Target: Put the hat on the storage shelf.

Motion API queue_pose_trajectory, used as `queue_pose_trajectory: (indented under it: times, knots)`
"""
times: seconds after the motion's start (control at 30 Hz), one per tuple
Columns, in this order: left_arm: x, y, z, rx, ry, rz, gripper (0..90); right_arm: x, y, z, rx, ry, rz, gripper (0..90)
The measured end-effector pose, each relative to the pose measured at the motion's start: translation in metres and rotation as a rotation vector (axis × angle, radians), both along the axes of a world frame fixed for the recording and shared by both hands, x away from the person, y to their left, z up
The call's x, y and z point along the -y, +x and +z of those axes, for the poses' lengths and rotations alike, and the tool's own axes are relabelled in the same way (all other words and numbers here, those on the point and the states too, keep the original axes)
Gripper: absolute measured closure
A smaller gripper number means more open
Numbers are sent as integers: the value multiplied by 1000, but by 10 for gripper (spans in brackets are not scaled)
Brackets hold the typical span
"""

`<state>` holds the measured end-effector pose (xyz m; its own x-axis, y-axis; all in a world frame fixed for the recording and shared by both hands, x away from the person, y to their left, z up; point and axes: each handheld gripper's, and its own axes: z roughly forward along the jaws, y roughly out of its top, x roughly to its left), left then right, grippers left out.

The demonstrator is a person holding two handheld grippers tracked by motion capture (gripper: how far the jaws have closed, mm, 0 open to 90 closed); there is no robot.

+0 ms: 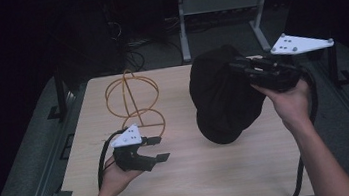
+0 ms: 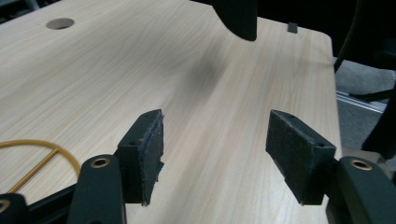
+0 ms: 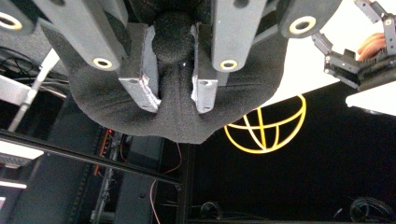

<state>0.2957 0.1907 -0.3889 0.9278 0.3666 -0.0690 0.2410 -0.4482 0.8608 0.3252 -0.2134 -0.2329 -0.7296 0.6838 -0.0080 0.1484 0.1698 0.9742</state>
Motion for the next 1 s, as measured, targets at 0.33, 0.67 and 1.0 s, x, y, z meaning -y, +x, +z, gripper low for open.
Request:
queue_pose_trajectory:
  times: [0.33,0.67,1.0]
  knots:
    - [-9,-4,-8,17,10,22,324,-32,17,14,0,-6,66,730]
    - [-9,-7,-12,35,33,37,281,-59,35,29,8,-11,113,730]
    - [-8,-10,-16,39,36,34,278,-90,50,43,13,-27,161,730]
